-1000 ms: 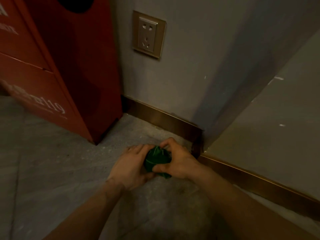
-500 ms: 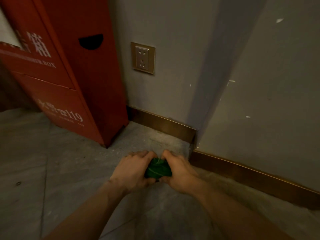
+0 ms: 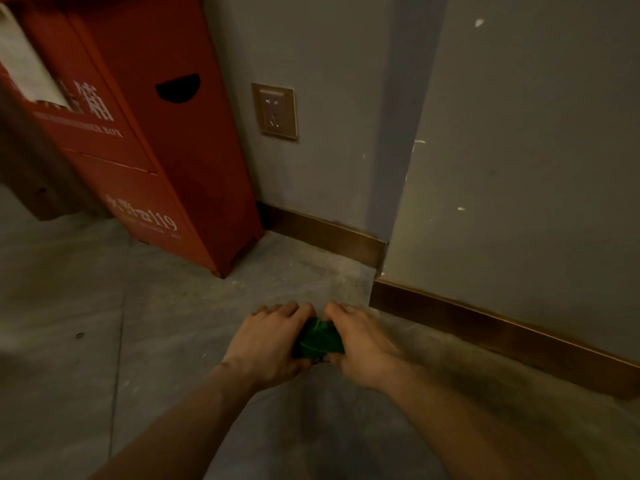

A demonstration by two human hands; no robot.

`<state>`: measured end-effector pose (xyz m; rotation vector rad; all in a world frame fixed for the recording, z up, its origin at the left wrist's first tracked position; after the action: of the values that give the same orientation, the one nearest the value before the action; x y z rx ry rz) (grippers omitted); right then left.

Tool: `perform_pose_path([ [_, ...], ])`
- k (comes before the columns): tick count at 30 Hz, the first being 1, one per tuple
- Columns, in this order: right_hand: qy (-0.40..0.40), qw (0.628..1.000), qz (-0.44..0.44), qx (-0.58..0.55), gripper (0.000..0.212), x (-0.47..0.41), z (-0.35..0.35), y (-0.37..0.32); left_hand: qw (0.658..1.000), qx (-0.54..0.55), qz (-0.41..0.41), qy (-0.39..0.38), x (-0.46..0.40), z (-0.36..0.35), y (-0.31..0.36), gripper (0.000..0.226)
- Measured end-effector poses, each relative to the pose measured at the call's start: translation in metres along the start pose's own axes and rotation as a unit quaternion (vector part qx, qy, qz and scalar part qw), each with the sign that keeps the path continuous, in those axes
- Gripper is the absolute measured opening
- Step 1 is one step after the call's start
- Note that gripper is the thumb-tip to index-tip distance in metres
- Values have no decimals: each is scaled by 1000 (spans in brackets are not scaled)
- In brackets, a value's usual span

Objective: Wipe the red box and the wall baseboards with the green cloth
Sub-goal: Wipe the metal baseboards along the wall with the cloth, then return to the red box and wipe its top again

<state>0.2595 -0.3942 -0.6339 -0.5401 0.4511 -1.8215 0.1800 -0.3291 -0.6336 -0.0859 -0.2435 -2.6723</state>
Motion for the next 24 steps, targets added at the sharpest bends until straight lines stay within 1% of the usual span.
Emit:
perform_pose_path([
  [2,-5,1000,-7,-1,50,8,1,3,1000,0,13,-10,5,-1,8,54],
  [6,-34,998,-41,-23,49,34,9,-2,997,-18,34,-61,25,11,31,55],
  [9,-83,993,-60,-52,48,63,26,-34,994,-1,54,-97,57,47,45,54],
  [11,-101,991,-61,-67,44,81,54,-65,990,21,74,-114,80,83,50,55],
  [15,-125,988,-49,-73,42,114,140,-137,986,64,108,-111,116,187,72,57],
  [18,-133,989,-42,-41,44,138,219,-188,983,80,126,-108,135,276,98,55],
  [24,-131,991,14,23,45,180,403,-293,979,97,169,-57,162,484,156,54],
])
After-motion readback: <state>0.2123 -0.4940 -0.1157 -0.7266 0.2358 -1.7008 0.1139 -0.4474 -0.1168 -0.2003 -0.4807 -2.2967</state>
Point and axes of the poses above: each hand's wrist, its own x-axis away from the middle knuckle, its own z-axis out of the back of the hand, y = z × x, the point moved 10 cm from there along -x, towards the middle knuckle, and after that the axes turned 2 degrees about -x, right-handed, at the moved point
